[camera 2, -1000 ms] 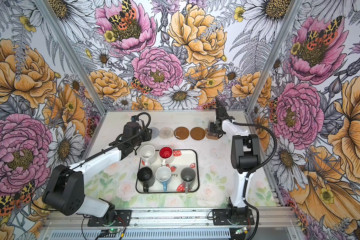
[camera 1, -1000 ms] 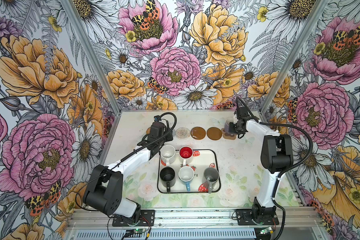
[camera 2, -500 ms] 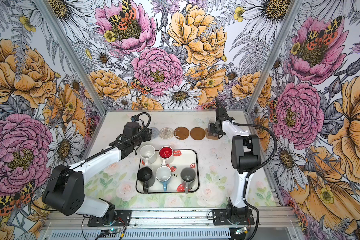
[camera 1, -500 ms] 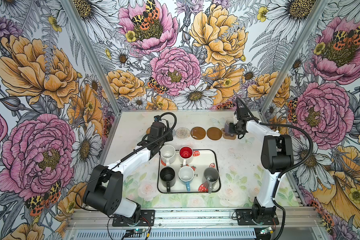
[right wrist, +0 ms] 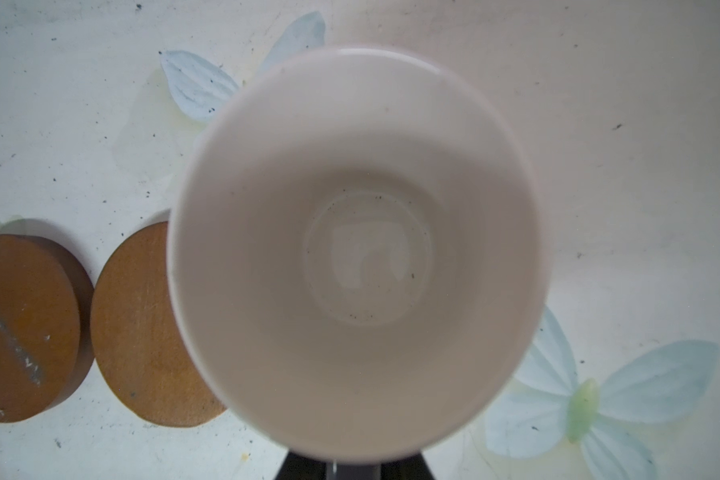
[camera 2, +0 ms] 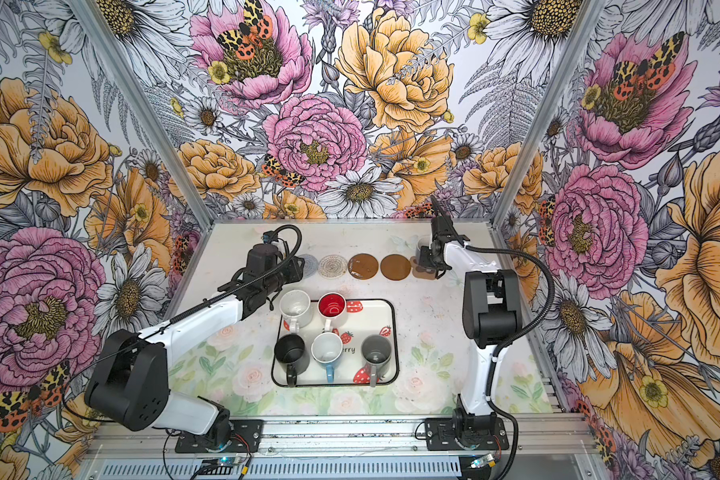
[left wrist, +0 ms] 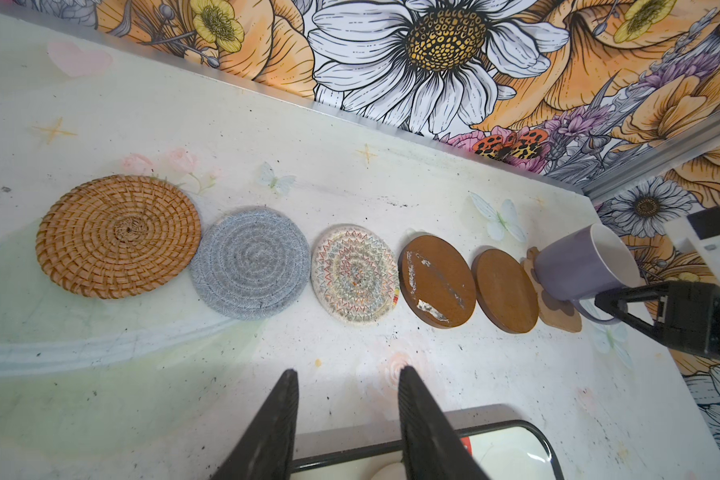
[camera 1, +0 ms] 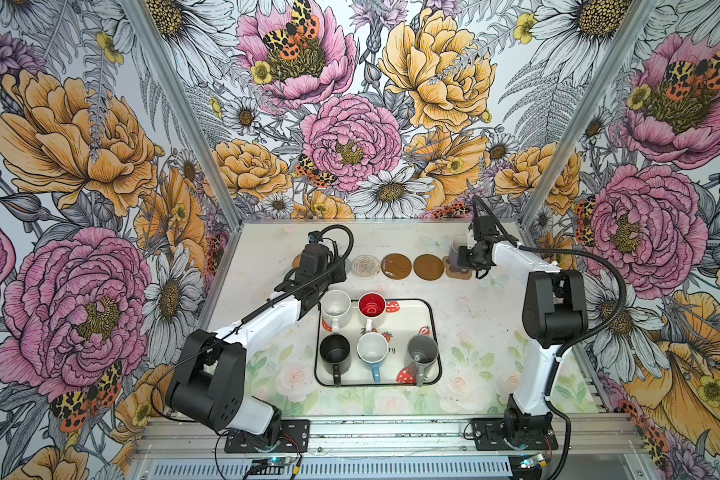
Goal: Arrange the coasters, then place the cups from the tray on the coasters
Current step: 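Lower the lavender mug onto the paw-print coaster with the right gripper, then release the mug and raise the right gripper while the left moves over the tray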
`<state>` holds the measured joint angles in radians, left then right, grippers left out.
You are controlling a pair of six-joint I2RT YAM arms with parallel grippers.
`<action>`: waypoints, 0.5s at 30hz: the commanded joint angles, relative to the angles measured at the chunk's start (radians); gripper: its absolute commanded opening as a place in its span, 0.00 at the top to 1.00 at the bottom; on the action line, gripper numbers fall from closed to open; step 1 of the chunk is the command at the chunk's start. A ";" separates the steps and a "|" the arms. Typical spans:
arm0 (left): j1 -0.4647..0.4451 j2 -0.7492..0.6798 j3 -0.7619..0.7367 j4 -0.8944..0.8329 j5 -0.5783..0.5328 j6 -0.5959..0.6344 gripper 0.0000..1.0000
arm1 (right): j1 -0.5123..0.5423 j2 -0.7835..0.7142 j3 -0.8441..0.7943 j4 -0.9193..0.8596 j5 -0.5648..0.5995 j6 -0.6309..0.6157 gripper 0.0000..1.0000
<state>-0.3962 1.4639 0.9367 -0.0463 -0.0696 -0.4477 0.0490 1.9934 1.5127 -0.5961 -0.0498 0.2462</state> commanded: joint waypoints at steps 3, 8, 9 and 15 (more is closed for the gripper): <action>0.003 -0.011 0.010 0.028 0.019 -0.017 0.58 | 0.007 -0.061 -0.009 0.022 0.019 0.007 0.65; 0.004 -0.019 0.008 0.025 0.019 -0.018 0.58 | 0.008 -0.077 -0.020 0.021 0.025 0.009 0.57; 0.003 -0.021 0.008 0.023 0.018 -0.016 0.58 | 0.008 -0.087 -0.024 0.021 0.028 0.009 0.56; 0.003 -0.042 0.017 -0.011 0.013 0.004 0.58 | 0.008 -0.212 -0.074 0.019 0.103 -0.005 0.48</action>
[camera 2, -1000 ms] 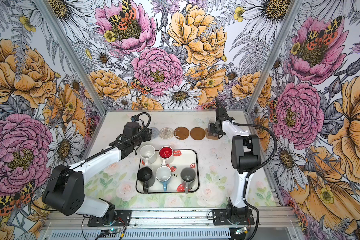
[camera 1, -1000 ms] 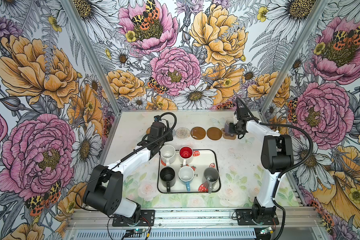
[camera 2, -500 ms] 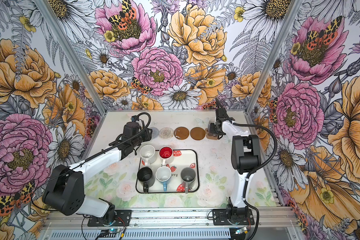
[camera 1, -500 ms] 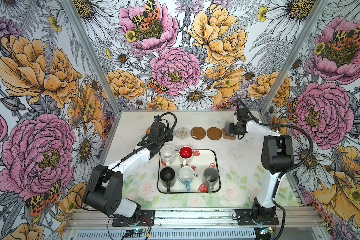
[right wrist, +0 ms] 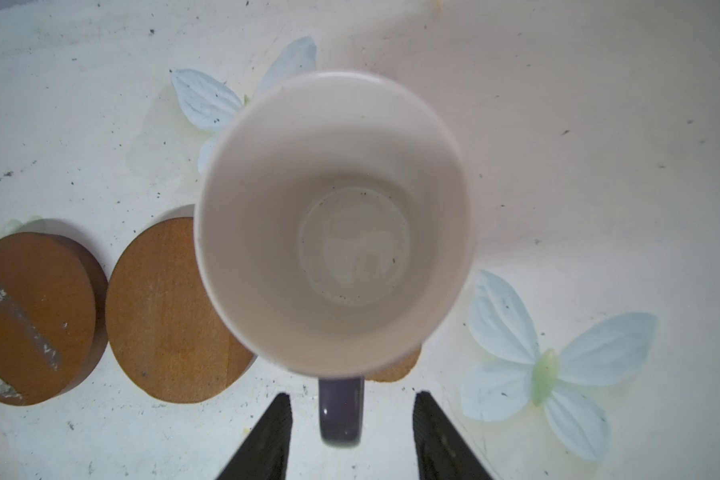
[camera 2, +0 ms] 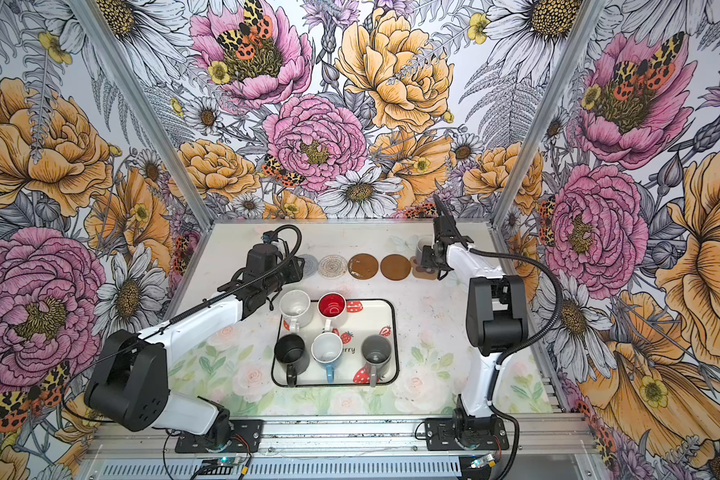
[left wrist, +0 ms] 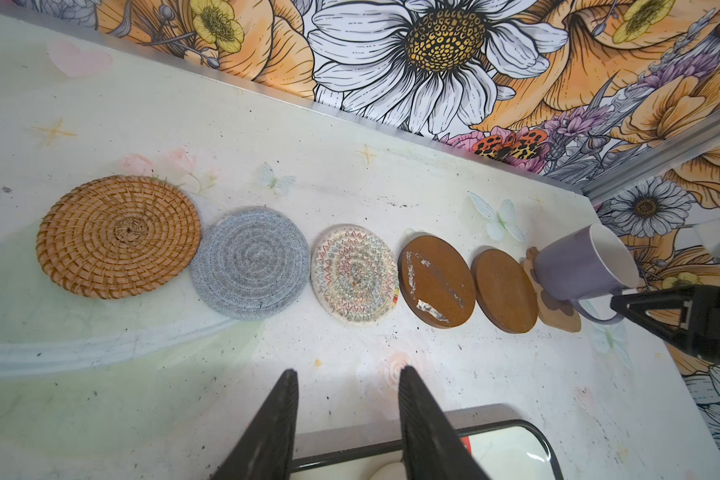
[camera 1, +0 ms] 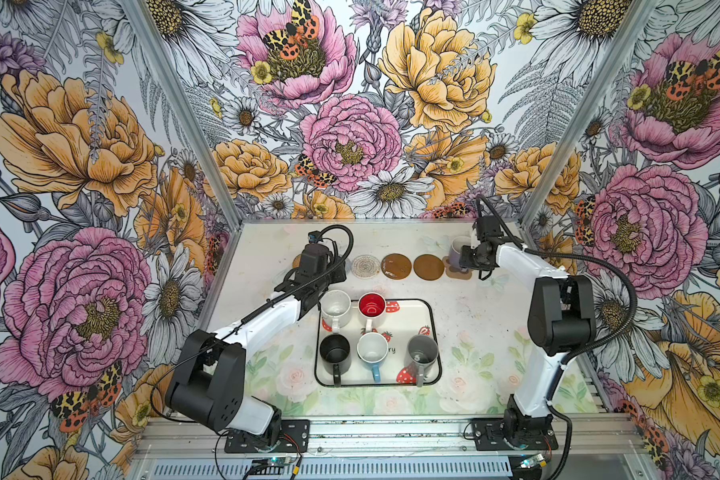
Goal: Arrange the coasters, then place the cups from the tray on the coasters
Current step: 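Release the mug and raise the right gripper while the left moves over the tray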
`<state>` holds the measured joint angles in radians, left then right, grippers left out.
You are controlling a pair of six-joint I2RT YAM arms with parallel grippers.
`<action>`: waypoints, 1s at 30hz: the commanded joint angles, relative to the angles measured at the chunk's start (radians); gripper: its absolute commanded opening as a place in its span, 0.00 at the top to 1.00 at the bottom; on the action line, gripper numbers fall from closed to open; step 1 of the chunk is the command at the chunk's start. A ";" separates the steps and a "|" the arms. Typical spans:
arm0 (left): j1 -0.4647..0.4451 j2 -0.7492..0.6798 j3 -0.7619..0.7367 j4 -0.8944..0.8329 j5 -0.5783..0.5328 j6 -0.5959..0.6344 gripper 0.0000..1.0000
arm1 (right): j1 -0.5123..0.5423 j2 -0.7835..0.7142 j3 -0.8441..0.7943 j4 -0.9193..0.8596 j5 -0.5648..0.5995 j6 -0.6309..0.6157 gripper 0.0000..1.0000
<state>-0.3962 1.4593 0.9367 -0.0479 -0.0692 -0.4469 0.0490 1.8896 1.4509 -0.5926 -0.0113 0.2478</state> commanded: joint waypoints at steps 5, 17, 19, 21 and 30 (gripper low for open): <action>0.003 -0.086 0.032 -0.101 -0.012 0.047 0.57 | 0.012 -0.293 -0.064 0.016 0.138 -0.006 0.46; -0.101 -0.228 0.173 -0.529 -0.177 0.092 0.48 | 0.232 -0.485 -0.094 0.080 0.129 0.139 0.47; -0.129 -0.255 0.172 -0.558 -0.180 0.083 0.46 | 0.284 -0.487 -0.115 0.138 0.128 0.179 0.47; -0.154 -0.273 0.176 -0.584 -0.166 0.071 0.44 | 0.330 -0.488 -0.145 0.209 0.128 0.225 0.47; -0.265 -0.274 0.223 -0.861 -0.132 0.025 0.40 | 0.422 -0.461 -0.244 0.354 0.068 0.271 0.49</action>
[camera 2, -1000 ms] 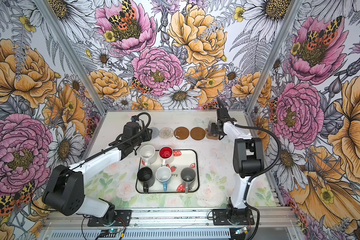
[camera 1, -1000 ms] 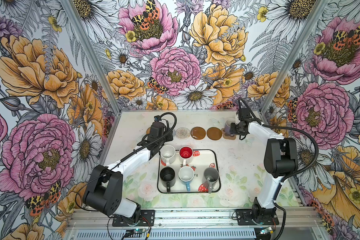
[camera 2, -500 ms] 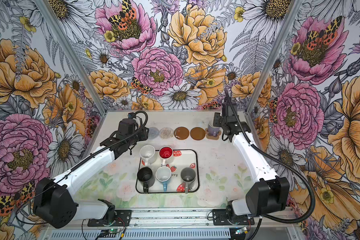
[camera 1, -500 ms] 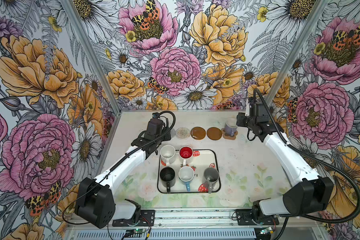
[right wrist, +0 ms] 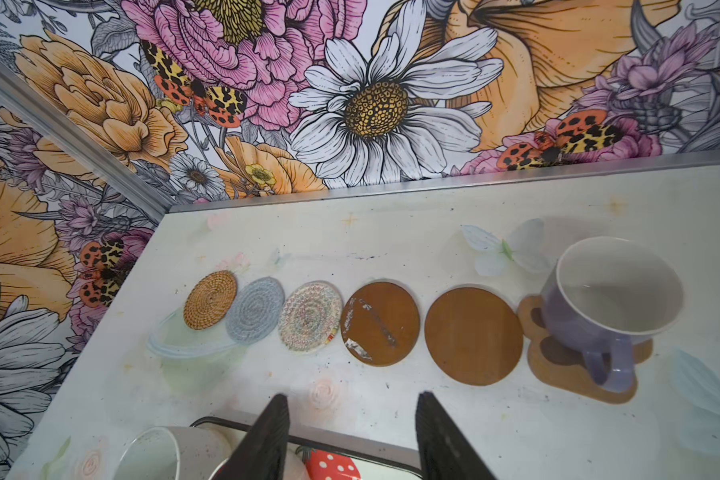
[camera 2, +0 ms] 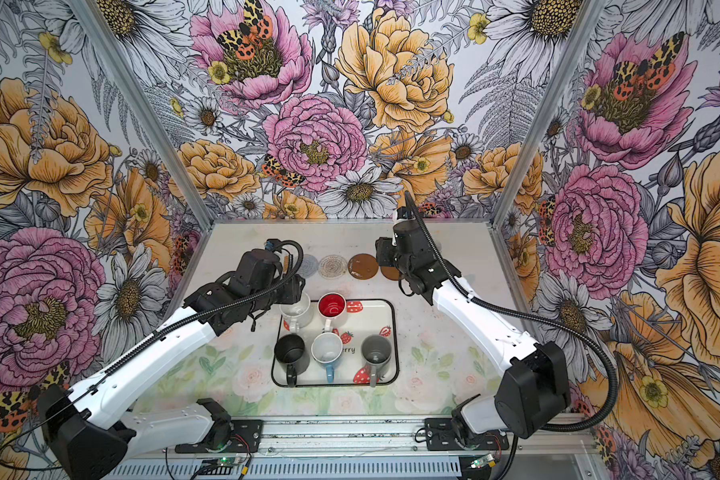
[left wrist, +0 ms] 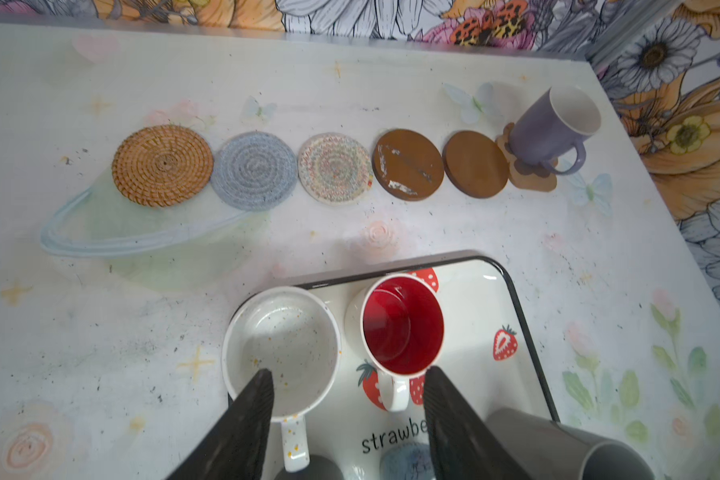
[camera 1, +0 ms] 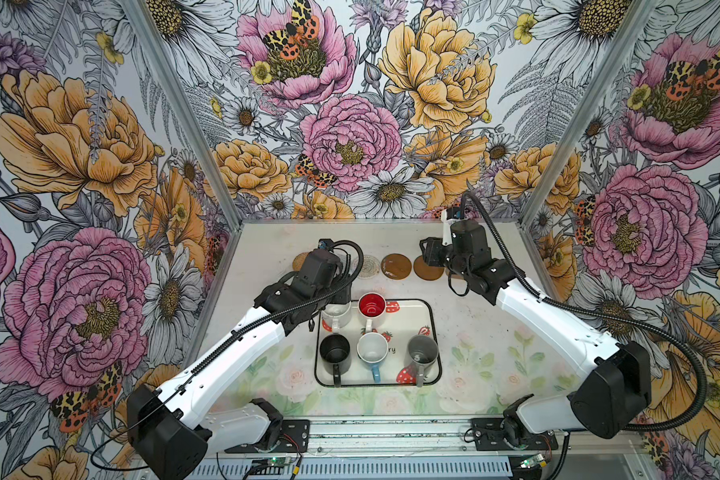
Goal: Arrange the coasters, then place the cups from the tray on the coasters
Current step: 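Release the mug and raise the right gripper while the left moves over the tray, then lower the left gripper into the speckled white mug on the tray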
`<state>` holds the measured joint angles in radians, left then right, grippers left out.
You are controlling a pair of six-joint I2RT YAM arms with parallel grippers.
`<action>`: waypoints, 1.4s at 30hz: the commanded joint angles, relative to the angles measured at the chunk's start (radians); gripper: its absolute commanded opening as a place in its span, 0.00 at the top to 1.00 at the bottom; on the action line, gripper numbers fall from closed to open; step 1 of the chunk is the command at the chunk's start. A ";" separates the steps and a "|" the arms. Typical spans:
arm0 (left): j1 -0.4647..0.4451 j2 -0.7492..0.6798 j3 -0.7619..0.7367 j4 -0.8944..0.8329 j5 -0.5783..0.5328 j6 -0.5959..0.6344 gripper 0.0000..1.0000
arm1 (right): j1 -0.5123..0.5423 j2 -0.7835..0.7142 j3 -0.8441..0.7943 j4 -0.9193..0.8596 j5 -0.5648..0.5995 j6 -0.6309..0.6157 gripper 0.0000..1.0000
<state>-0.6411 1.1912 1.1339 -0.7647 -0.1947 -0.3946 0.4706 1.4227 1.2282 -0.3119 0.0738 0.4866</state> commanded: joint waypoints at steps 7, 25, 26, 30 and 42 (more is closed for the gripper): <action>-0.042 -0.040 -0.011 -0.243 -0.008 -0.083 0.35 | 0.000 -0.023 -0.068 0.094 -0.010 0.026 0.49; -0.052 0.059 -0.104 -0.234 -0.053 -0.147 0.29 | -0.003 0.038 -0.077 0.130 -0.038 0.030 0.49; -0.049 0.067 -0.109 -0.222 -0.047 -0.146 0.29 | -0.003 0.041 -0.078 0.132 -0.040 0.031 0.49; -0.050 0.097 -0.125 -0.187 -0.032 -0.154 0.29 | -0.003 0.044 -0.078 0.135 -0.045 0.032 0.49; -0.032 0.110 -0.170 -0.119 -0.024 -0.178 0.33 | -0.004 0.052 -0.079 0.137 -0.046 0.033 0.50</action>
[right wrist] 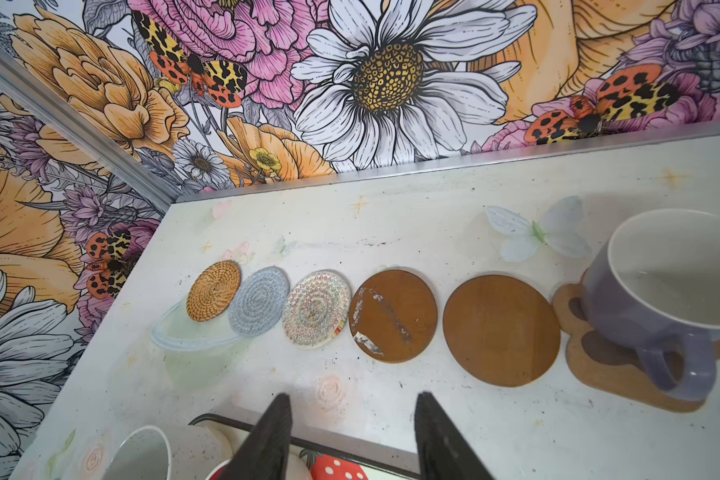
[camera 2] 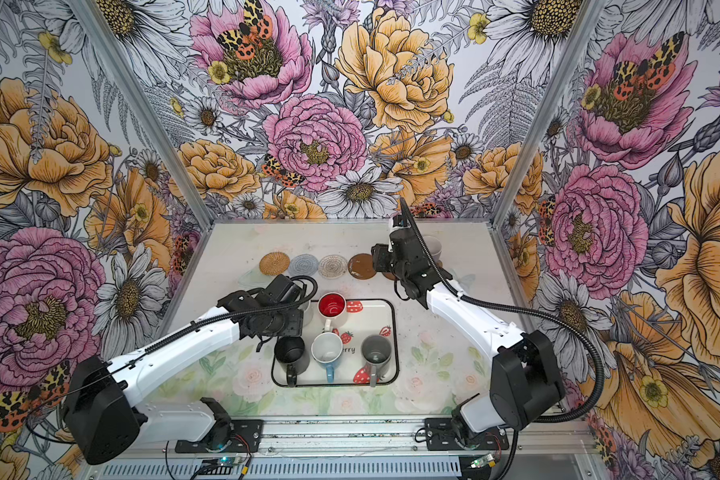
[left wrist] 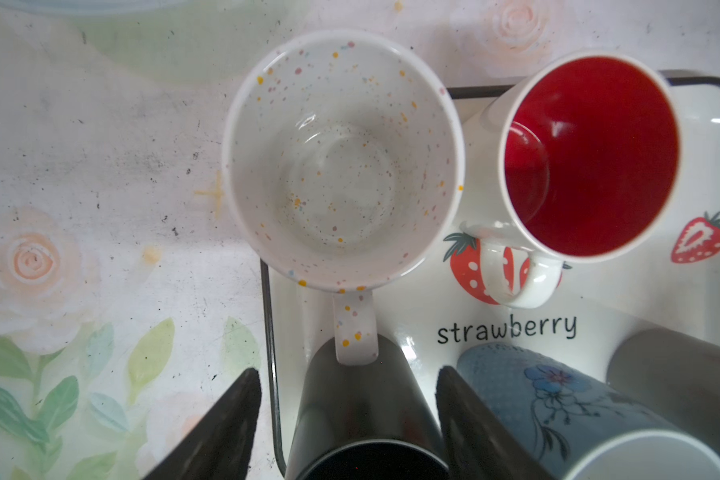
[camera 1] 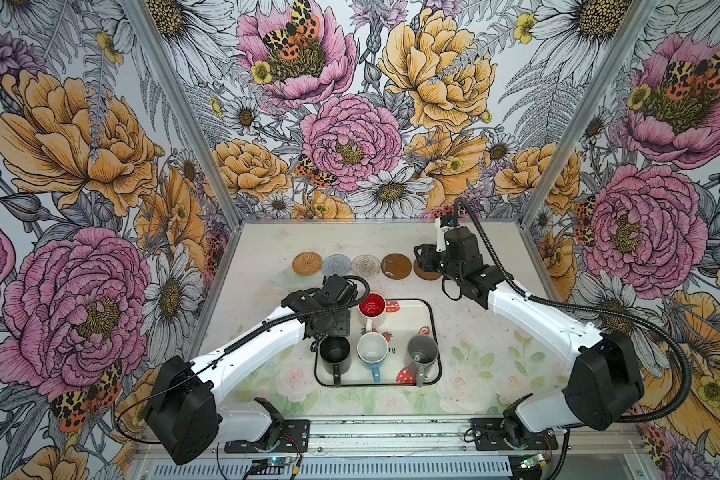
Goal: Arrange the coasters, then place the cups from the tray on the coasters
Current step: 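Lower the left gripper into the speckled white mug on the tray, then open the left gripper inside the speckled mug to grip its rim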
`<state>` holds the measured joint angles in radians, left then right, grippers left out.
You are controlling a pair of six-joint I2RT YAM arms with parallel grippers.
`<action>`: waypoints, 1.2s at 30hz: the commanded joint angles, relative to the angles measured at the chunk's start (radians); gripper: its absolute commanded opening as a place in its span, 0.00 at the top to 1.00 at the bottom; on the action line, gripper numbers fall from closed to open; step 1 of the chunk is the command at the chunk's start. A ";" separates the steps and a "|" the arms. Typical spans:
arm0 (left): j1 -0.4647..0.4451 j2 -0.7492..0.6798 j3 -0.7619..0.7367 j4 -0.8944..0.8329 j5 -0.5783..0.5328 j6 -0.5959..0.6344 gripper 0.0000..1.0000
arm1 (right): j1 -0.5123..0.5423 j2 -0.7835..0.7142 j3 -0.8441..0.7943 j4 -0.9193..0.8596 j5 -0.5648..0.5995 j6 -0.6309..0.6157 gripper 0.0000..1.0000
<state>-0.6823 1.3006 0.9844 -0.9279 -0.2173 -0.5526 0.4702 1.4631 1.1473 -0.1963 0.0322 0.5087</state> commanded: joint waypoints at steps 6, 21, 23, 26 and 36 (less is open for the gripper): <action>0.028 0.009 -0.051 0.074 0.024 -0.026 0.37 | -0.004 0.022 0.004 0.022 -0.003 0.013 0.50; 0.056 0.053 -0.087 0.172 0.047 -0.028 0.47 | -0.005 0.029 0.005 0.021 -0.009 0.014 0.50; 0.064 0.060 -0.090 0.179 0.049 -0.029 0.48 | -0.005 0.031 0.005 0.022 -0.006 0.014 0.51; 0.071 0.067 -0.096 0.193 0.051 -0.030 0.50 | -0.007 0.032 0.005 0.023 -0.007 0.015 0.51; 0.093 0.108 -0.100 0.244 0.057 -0.017 0.60 | -0.008 0.042 0.006 0.022 -0.009 0.016 0.51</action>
<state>-0.6033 1.3987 0.8879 -0.7311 -0.1699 -0.5766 0.4652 1.4895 1.1473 -0.1955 0.0288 0.5163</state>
